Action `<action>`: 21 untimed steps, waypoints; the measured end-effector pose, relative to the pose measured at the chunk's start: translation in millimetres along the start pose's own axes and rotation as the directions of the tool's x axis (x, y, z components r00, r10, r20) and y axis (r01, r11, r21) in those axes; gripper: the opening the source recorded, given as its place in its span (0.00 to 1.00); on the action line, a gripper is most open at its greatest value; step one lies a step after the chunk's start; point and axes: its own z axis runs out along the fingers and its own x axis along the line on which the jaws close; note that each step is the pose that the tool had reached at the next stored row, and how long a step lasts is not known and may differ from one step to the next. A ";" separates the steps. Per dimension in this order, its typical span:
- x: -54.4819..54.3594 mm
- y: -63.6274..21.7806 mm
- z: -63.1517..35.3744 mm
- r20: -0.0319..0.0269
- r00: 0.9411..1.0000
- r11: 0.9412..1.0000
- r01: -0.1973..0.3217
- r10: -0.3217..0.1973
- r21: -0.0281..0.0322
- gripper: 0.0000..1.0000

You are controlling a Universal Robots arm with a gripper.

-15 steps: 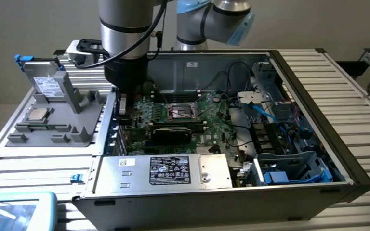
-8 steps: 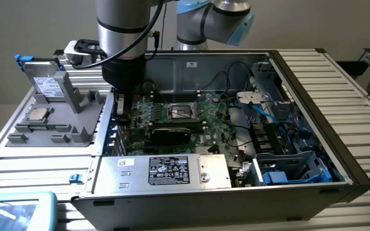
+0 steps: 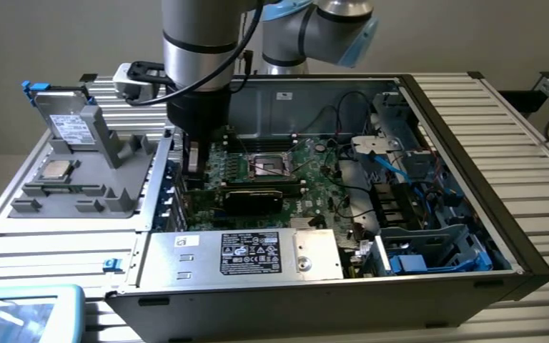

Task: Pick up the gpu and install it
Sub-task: 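Press down on the gpu until it lock into place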

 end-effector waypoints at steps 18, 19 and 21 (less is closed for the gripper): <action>-5.0 -29.6 4.1 -0.007 1.000 1.000 0.010 -0.010 -0.001 0.12; -5.1 -30.7 3.9 -0.008 1.000 1.000 0.012 -0.012 -0.001 0.12; -5.3 -33.2 3.5 -0.010 1.000 1.000 0.015 -0.015 -0.001 0.12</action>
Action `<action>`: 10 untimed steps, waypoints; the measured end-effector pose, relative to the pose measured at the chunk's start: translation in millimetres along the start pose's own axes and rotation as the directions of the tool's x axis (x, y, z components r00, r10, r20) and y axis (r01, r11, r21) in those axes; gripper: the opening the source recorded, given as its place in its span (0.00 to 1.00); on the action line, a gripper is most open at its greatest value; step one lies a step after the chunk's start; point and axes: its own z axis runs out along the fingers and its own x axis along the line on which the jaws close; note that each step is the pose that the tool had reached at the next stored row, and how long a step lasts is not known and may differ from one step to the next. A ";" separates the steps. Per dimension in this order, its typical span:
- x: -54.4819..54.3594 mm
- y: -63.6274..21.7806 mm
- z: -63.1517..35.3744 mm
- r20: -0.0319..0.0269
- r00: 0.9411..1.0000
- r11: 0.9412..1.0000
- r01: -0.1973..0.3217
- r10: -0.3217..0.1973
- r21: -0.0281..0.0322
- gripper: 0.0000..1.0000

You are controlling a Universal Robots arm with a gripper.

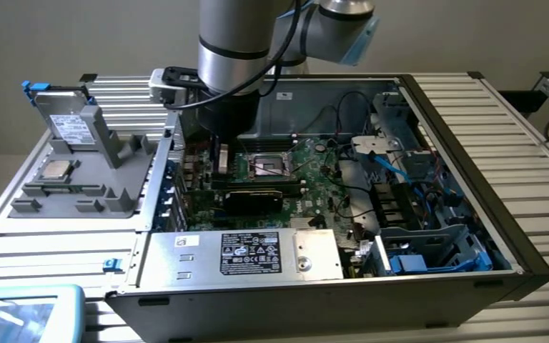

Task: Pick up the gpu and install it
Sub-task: 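Press down on the gpu until it lock into place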

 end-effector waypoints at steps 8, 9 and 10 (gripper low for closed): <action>-2.6 1.2 1.7 -0.013 0.999 0.998 0.038 -0.037 0.047 0.12; -3.3 3.4 2.4 -0.015 0.999 0.998 0.038 -0.037 0.047 0.12; -4.1 5.9 3.5 -0.017 0.999 0.998 0.038 -0.037 0.047 0.12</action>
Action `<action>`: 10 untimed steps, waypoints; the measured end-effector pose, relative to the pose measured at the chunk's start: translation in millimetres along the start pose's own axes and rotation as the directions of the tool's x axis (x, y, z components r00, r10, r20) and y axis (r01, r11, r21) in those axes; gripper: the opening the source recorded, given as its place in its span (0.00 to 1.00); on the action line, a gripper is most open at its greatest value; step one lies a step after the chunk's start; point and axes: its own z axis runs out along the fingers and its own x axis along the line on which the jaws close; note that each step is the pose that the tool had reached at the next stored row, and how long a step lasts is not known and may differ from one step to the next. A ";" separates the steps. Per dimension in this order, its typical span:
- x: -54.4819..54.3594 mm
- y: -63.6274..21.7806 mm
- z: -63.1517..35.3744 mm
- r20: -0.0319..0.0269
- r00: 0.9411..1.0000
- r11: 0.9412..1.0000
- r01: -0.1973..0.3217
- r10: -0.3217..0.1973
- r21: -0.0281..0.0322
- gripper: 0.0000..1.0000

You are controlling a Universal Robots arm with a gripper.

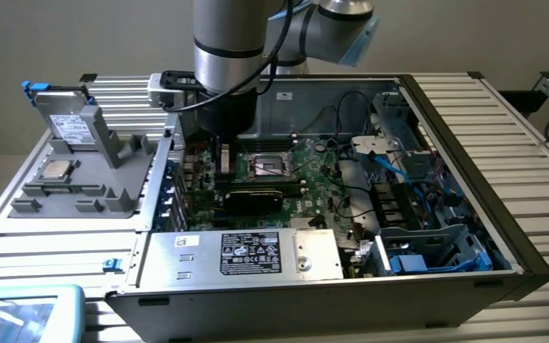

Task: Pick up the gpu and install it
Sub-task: 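Press down on the gpu until it lock into place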

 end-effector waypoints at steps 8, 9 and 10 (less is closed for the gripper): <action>-1.5 1.3 3.5 -0.003 1.000 1.000 0.000 0.000 0.002 0.12; -1.6 1.3 3.5 -0.003 1.000 1.000 0.000 0.000 0.002 0.12; -1.6 1.3 3.6 -0.003 1.000 1.000 0.000 0.000 0.002 0.12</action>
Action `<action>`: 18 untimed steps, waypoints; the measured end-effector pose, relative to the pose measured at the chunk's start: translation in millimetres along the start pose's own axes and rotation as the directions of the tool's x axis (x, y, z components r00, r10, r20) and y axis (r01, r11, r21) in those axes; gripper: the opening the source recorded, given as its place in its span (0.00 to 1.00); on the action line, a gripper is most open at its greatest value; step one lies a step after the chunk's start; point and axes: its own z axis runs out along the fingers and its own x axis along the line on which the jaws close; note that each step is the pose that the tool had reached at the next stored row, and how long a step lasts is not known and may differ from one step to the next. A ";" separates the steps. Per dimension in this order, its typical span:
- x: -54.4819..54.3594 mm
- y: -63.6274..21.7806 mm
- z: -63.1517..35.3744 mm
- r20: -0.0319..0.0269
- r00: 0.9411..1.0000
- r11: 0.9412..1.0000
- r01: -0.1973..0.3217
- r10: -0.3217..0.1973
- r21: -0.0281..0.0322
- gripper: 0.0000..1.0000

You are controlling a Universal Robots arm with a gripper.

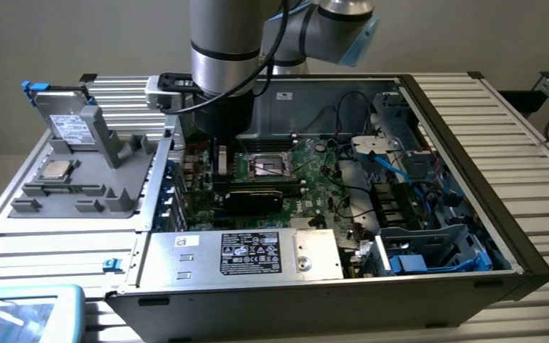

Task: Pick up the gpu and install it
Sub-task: 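Press down on the gpu until it lock into place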

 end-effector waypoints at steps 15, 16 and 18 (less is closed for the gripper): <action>-0.3 -0.8 6.2 0.000 1.000 1.000 0.000 0.000 0.000 0.12; -0.3 -0.8 6.4 0.000 1.000 1.000 0.000 0.000 0.000 0.12; -0.3 -0.8 6.4 0.000 1.000 1.000 0.000 0.000 0.000 0.12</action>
